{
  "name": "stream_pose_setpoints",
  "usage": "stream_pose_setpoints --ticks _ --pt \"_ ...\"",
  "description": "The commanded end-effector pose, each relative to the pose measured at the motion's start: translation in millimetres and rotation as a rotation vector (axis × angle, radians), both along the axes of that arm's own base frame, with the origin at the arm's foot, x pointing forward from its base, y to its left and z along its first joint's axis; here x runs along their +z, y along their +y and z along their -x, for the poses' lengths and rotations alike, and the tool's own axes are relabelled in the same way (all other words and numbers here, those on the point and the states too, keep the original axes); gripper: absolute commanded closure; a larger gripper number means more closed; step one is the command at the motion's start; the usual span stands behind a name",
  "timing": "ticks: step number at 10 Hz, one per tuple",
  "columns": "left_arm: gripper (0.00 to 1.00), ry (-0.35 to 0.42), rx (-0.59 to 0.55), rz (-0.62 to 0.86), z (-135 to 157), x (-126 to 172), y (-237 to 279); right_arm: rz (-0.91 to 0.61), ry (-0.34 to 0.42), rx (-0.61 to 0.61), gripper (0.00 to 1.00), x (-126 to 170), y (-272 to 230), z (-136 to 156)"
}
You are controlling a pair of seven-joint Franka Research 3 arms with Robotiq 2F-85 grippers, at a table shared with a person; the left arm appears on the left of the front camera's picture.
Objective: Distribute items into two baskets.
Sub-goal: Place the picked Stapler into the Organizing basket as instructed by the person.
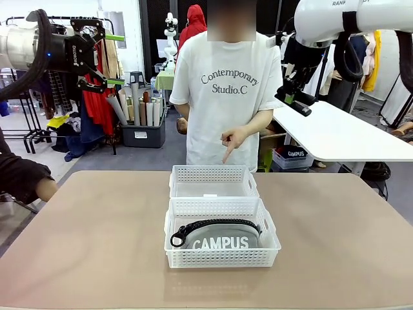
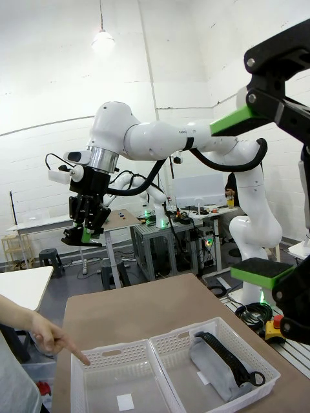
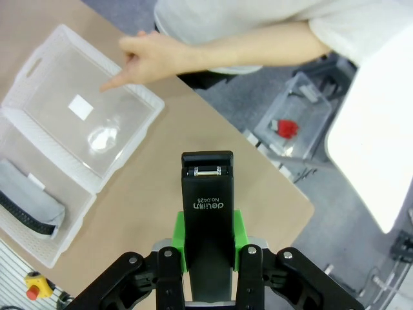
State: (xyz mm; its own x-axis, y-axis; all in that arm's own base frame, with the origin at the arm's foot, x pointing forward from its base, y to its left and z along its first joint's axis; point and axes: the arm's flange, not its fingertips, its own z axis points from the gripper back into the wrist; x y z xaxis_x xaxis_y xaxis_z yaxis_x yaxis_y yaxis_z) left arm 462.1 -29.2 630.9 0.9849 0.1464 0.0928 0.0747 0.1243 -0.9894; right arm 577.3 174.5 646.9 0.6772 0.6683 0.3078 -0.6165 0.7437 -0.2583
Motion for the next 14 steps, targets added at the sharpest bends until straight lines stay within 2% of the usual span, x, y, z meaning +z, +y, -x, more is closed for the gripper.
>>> stream_pose_setpoints --ticks 1,5,6,9,12,14 --pt "0.00 -0.001 -0.001 0.003 1 1 0 0.058 -0.065 0.165 1.00 20 28 -20" --pt "0.00 -0.001 -0.001 0.003 1 1 0 0.120 -0.093 0.397 1.00 26 86 -49" --pt "0.00 -0.001 -0.001 0.003 1 1 0 0.145 -0.112 0.458 1.00 24 107 -54" --pt "0.00 -0.001 -0.001 0.003 1 1 0 0.146 -0.107 0.652 1.00 8 154 -64" --pt "0.00 -0.001 -0.001 0.003 1 1 0 0.156 -0.010 0.778 1.00 -23 194 -63" --pt "0.00 -0.001 -0.001 0.003 1 1 0 0.155 0.063 0.810 1.00 -53 208 -60"
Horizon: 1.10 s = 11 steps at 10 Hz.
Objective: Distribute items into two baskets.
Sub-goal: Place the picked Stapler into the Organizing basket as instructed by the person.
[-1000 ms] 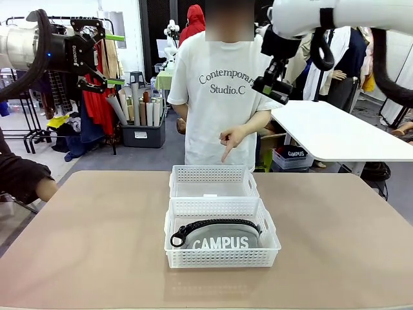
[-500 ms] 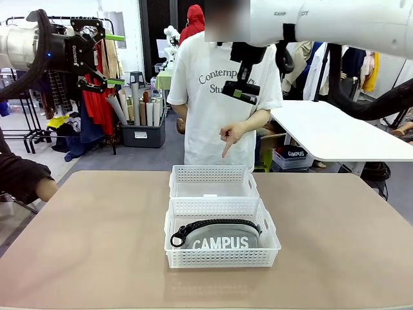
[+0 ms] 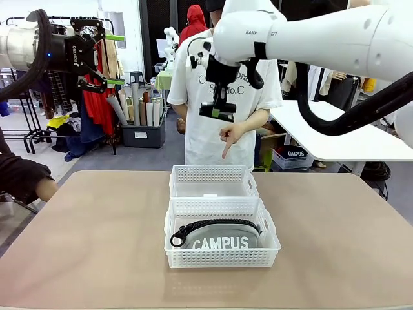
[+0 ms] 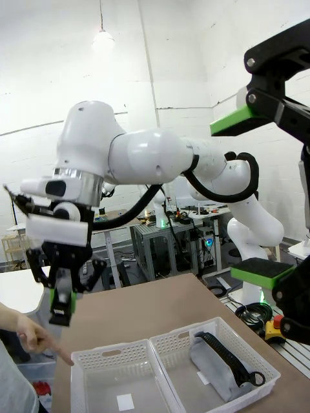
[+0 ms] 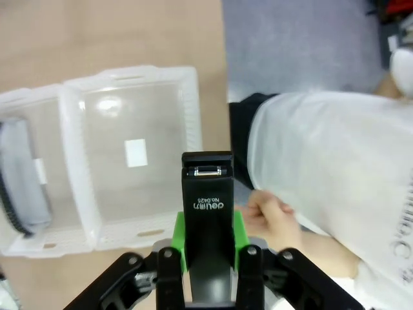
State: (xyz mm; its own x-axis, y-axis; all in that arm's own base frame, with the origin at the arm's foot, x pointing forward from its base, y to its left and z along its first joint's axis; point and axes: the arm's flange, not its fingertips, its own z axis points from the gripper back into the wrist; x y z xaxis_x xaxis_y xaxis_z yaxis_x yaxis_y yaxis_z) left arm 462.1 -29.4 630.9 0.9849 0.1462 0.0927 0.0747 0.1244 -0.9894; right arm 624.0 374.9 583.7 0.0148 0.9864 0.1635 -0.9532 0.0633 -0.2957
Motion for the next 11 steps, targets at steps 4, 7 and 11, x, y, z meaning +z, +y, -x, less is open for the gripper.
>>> stream_pose_setpoints --ticks 4,7,11 --pt "0.00 -0.001 -0.001 0.004 1 1 0 0.037 0.108 0.088 1.00 -53 23 0" --pt "0.00 -0.001 -0.001 0.004 1 1 0 0.087 0.117 0.036 1.00 -74 26 -1" --pt "0.00 -0.001 -0.001 0.004 1 1 0 0.061 0.123 0.055 1.00 -75 28 0"
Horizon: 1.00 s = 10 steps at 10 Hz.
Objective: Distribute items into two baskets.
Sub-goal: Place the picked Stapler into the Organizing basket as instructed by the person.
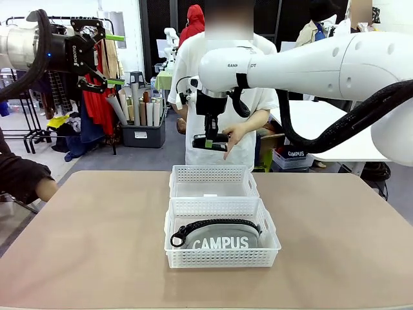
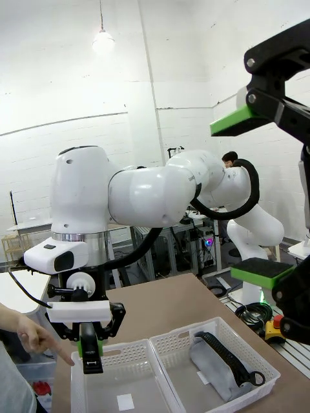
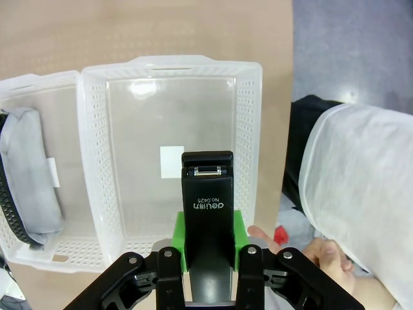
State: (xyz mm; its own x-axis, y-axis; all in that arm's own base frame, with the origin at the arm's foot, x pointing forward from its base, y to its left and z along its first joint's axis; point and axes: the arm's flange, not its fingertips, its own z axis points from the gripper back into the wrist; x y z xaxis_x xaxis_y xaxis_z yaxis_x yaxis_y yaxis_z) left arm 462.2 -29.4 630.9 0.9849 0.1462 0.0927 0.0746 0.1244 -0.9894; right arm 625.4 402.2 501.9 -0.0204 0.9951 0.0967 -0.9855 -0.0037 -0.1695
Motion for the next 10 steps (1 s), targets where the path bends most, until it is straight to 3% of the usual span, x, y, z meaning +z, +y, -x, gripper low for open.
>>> stream_pose_setpoints --ticks 1,10 --pt "0.00 -0.001 -0.001 0.004 1 1 0 -0.007 -0.009 0.002 1.00 7 1 1" --pt "0.00 -0.001 -0.001 0.004 1 1 0 0.074 0.078 0.015 1.00 -112 32 -16"
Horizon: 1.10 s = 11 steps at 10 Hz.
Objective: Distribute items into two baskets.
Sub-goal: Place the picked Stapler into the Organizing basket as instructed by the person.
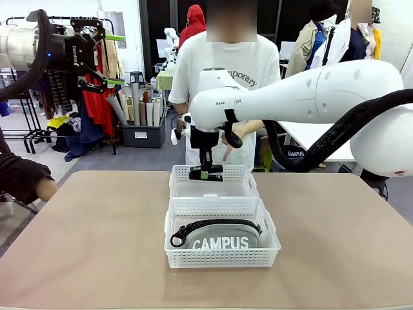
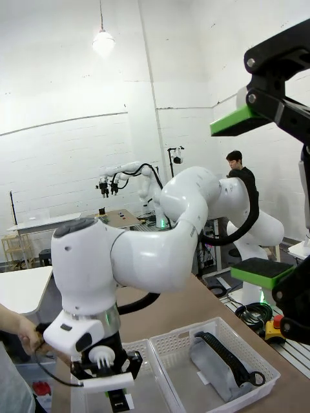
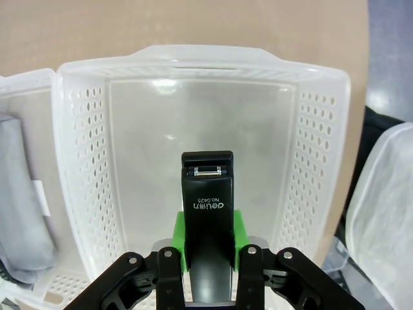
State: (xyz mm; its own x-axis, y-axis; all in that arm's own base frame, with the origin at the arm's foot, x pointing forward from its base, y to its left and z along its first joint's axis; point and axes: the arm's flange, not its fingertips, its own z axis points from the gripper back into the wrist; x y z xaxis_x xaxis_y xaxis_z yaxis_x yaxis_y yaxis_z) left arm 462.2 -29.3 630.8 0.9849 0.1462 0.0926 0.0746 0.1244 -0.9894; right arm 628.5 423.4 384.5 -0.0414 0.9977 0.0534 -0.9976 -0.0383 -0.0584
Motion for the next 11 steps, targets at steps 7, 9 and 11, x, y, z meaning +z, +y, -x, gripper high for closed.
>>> stream_pose_setpoints --ticks 7,9,11 --pt "0.00 -0.001 -0.001 0.004 2 1 0 0.084 -0.001 -0.008 1.00 -46 10 -21" --pt "0.00 -0.001 -0.001 0.004 2 1 0 0.094 -0.005 -0.014 1.00 -49 7 -21" --pt "0.00 -0.001 -0.001 0.004 2 1 0 0.111 0.003 -0.024 0.92 -54 7 -20"
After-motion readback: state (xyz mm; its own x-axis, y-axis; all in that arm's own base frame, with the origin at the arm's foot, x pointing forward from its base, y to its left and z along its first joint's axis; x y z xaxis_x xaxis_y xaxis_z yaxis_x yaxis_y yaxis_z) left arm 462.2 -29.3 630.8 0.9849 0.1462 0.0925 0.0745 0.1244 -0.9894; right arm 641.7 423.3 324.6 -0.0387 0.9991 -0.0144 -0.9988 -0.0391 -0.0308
